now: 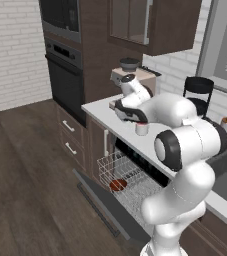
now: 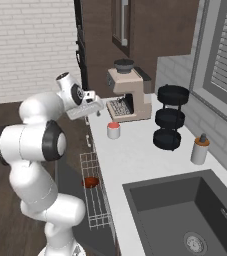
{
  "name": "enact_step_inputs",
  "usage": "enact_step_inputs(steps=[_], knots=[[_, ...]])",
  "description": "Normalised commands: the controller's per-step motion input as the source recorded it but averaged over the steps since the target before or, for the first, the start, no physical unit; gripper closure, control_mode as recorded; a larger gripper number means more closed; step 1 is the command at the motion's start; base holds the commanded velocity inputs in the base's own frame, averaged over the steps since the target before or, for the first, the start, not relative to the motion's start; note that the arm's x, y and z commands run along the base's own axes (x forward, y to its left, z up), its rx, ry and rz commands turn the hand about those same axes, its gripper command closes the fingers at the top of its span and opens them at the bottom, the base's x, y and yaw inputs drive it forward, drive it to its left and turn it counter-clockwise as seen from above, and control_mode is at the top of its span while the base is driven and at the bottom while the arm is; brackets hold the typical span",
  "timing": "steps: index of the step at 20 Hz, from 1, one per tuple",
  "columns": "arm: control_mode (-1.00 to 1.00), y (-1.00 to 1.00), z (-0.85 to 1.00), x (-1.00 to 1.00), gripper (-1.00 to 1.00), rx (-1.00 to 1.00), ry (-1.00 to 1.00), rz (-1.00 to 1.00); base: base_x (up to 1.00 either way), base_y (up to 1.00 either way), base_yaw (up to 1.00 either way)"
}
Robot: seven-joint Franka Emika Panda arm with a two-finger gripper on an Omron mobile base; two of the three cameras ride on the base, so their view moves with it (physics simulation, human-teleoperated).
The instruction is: Pick up the cup and bowl from the counter, place them in the dishwasher, and close the dishwasher door.
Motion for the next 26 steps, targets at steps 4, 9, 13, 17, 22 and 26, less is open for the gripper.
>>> enact_step_inputs(steps=[4, 9, 13, 17, 22, 26], knots=[[-1.00, -0.46, -0.29, 0.30, -1.00, 0.00, 0.02, 0.00, 0.00, 0.00, 0.00], [-1.00, -0.05, -0.21, 0.45, -1.00, 0.02, 0.04, 0.03, 0.00, 0.00, 0.00], [-1.00, 0.00, -0.35, 0.32, -1.00, 0.00, 0.05, 0.06, 0.00, 0.00, 0.00], [-1.00, 0.00, -0.31, 0.44, -1.00, 0.00, 0.05, 0.06, 0.00, 0.00, 0.00], [-1.00, 0.00, -0.32, 0.43, -1.00, 0.00, 0.06, 0.06, 0.00, 0.00, 0.00], [-1.00, 0.00, -0.35, 0.42, -1.00, 0.01, 0.05, 0.06, 0.00, 0.00, 0.00]])
